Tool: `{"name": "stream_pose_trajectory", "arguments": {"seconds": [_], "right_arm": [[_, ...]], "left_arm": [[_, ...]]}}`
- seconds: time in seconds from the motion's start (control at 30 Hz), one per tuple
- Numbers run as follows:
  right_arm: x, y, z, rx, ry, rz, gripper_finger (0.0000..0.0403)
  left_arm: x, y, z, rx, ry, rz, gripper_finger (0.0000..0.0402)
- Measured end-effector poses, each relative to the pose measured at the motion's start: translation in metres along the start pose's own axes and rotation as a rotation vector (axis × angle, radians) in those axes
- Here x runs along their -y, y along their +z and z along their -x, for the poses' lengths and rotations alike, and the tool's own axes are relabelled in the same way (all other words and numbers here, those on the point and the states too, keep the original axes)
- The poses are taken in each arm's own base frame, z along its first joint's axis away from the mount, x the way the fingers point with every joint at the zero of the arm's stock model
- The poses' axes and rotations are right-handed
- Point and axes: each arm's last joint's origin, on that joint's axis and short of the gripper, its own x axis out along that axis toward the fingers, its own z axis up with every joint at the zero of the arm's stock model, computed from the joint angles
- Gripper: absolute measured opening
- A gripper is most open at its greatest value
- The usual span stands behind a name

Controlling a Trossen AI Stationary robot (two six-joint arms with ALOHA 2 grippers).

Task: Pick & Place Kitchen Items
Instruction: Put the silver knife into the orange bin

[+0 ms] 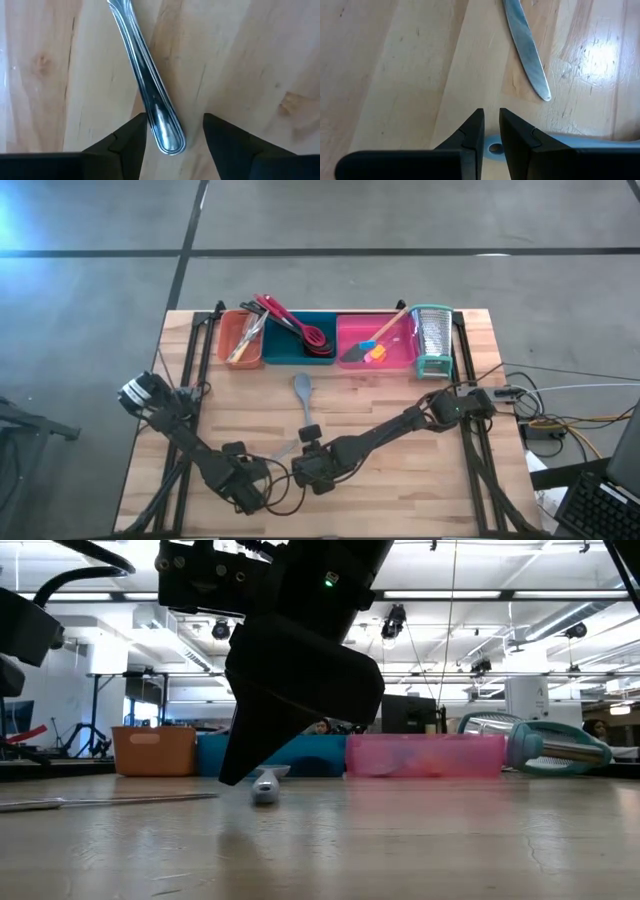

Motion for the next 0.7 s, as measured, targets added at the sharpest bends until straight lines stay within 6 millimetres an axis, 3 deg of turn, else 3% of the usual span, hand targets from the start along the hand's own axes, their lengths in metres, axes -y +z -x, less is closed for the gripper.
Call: {"name": "stream_pose_trajectory", "arguments": {"seconds": [0.23, 0.7], "right_arm": [[0.000, 0.000, 0.000, 0.001, 0.000, 0.000, 0.0052], [0.000, 0.000, 0.000, 0.001, 0.000, 0.005, 0.0052]], "left_arm": [[-0.001, 0.002, -0.012, -0.023, -0.024, 0.015, 0.0200], [-0.029, 0.003, -0.043, -0.078, -0.078, 0.149, 0.0180]]}}
